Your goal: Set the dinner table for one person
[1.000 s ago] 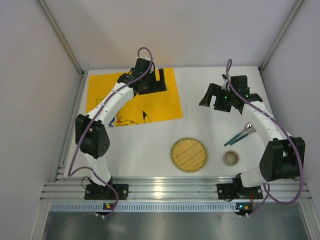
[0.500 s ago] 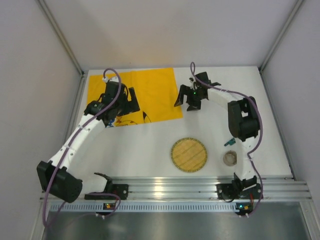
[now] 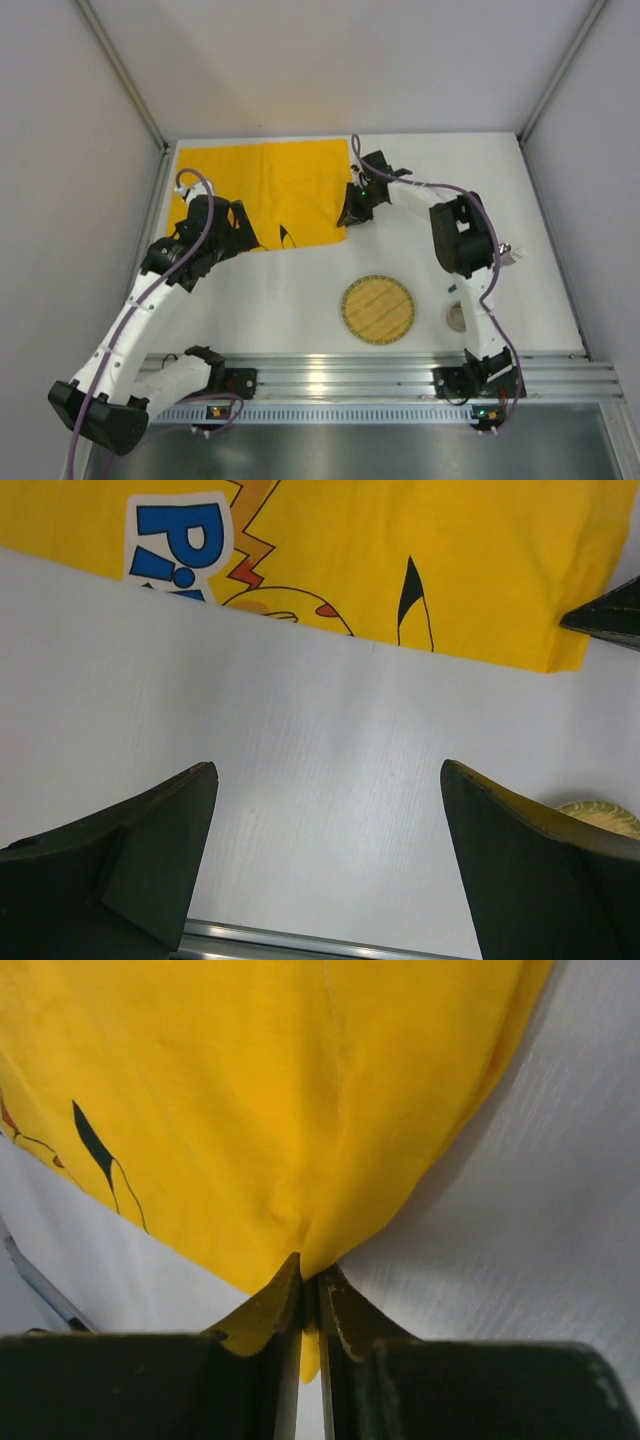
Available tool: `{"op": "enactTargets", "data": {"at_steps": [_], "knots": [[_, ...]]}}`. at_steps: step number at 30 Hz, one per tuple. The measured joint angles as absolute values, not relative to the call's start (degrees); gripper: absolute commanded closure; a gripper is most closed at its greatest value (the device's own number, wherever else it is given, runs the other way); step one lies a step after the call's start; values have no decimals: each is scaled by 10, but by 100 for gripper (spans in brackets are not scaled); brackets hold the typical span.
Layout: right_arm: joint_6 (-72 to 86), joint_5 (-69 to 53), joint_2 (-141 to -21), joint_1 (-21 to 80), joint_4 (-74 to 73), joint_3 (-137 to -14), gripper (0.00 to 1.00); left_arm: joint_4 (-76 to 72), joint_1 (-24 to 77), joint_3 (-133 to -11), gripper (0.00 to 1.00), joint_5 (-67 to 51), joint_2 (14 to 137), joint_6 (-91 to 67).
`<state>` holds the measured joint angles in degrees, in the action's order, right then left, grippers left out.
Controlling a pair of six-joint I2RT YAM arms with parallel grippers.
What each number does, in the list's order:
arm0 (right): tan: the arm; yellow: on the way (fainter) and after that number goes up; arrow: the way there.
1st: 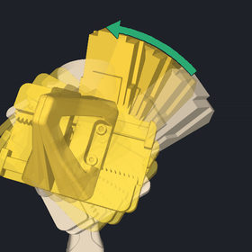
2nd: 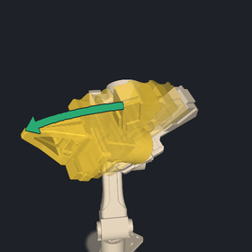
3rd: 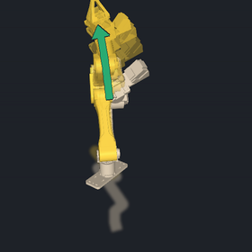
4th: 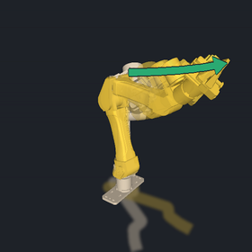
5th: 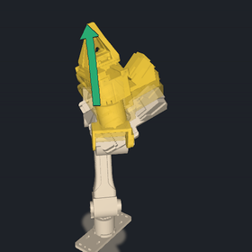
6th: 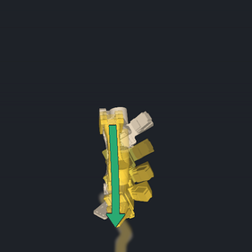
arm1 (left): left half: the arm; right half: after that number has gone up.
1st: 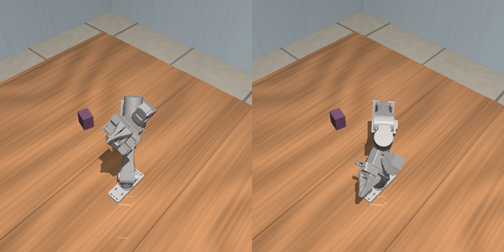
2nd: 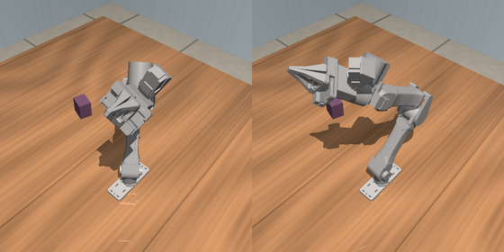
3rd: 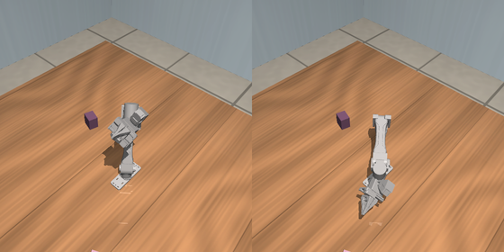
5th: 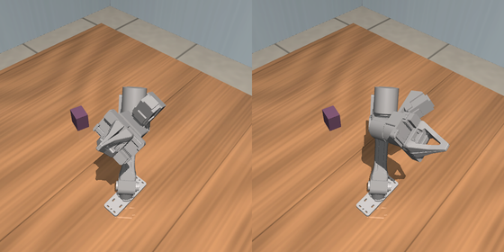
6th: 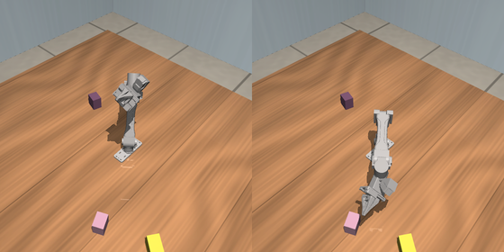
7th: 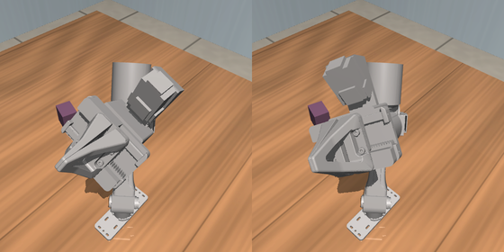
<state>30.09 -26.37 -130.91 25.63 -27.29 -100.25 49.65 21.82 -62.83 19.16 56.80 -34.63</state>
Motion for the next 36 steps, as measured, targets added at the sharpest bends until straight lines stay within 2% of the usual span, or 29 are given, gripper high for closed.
{"op": "enactTargets", "data": {"at_steps": [2, 8, 18, 25, 26, 28, 29, 30, 36], "knots": [[298, -262, -1310, 257, -285, -1002, 100, 499, 218, -621, 2, 191, 573, -346], [279, -242, -1273, 233, -296, -952, 100, 493, 218, -620, 2, 189, 604, -343], [239, -182, -1062, 111, -327, -723, 100, 428, 218, -616, 2, 139, 701, -325], [236, -138, -984, 103, -362, -614, 100, 388, 218, -615, 2, 108, 755, -314], [236, -129, -977, 103, -369, -605, 92, 384, 218, -615, 2, 105, 762, -314], [238, -118, -970, 102, -381, -599, 55, 377, 218, -615, 3, 99, 776, -313], [233, -109, -968, 101, -389, -599, 10, 374, 218, -615, 3, 97, 783, -312], [237, -103, -966, 100, -392, -599, 0, 372, 218, -615, 3, 94, 790, -312], [215, -58, -945, 75, -437, -640, 0, 361, 218, -615, 3, 83, 805, -311]]}}
